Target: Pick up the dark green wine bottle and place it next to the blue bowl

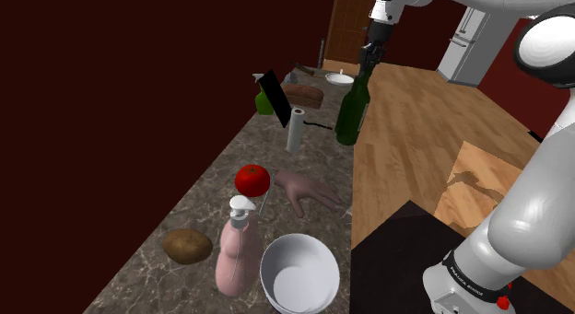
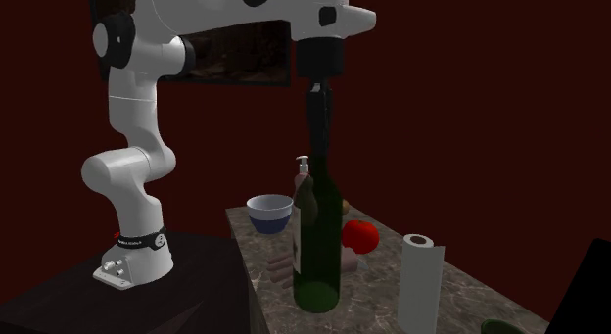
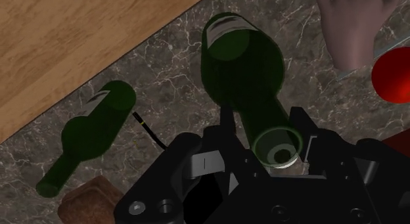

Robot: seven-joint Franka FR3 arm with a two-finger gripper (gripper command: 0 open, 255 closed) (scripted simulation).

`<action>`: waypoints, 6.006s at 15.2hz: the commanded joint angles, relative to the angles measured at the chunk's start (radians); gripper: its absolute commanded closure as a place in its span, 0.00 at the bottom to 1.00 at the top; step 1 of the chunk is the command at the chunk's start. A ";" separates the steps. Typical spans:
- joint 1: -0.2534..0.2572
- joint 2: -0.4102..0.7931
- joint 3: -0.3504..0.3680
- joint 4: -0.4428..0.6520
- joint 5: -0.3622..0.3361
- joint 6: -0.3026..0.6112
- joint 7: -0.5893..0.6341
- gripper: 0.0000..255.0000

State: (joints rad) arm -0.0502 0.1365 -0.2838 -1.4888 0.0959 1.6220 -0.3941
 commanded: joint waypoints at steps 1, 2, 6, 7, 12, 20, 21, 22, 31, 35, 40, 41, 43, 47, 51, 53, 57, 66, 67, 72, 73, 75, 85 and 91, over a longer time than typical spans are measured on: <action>-0.002 0.005 -0.001 0.033 0.002 -0.028 0.000 1.00; -0.003 0.009 -0.001 0.052 0.003 -0.043 0.000 1.00; -0.008 0.029 -0.003 0.132 0.009 -0.105 0.000 1.00; -0.010 0.035 -0.004 0.154 0.010 -0.121 0.000 1.00; 0.021 -0.011 0.013 0.125 -0.005 -0.132 0.047 1.00; 0.129 -0.190 0.106 -0.094 -0.050 -0.076 0.240 1.00; 0.141 -0.207 0.119 -0.114 -0.052 -0.072 0.264 1.00; 0.152 -0.223 0.133 -0.132 -0.054 -0.068 0.289 1.00; 0.244 -0.315 0.260 -0.237 -0.051 -0.045 0.508 1.00; 0.284 -0.328 0.319 -0.251 -0.043 -0.039 0.606 1.00; 0.334 -0.321 0.394 -0.243 -0.034 -0.034 0.729 1.00; 0.344 -0.316 0.409 -0.238 -0.033 -0.033 0.753 1.00; 0.363 -0.304 0.439 -0.224 -0.032 -0.032 0.803 1.00; 0.375 -0.306 0.455 -0.267 -0.030 0.011 0.828 1.00; 0.376 -0.317 0.456 -0.333 -0.027 0.066 0.825 1.00; 0.376 -0.321 0.456 -0.364 -0.026 0.093 0.823 1.00; 0.377 -0.327 0.457 -0.424 -0.025 0.147 0.821 1.00; 0.378 -0.326 0.459 -0.545 -0.022 0.268 0.816 1.00; 0.378 -0.325 0.460 -0.557 -0.022 0.281 0.816 1.00; 0.379 -0.316 0.462 -0.615 -0.021 0.349 0.814 1.00; 0.380 -0.313 0.462 -0.626 -0.021 0.362 0.814 1.00; 0.380 -0.308 0.463 -0.647 -0.022 0.389 0.813 1.00; 0.380 -0.301 0.464 -0.669 -0.022 0.418 0.813 0.00; 0.379 -0.311 0.462 -0.645 -0.021 0.384 0.812 0.00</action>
State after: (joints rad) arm 0.3296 -0.1657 0.1797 -2.1446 0.0739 2.0251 0.4189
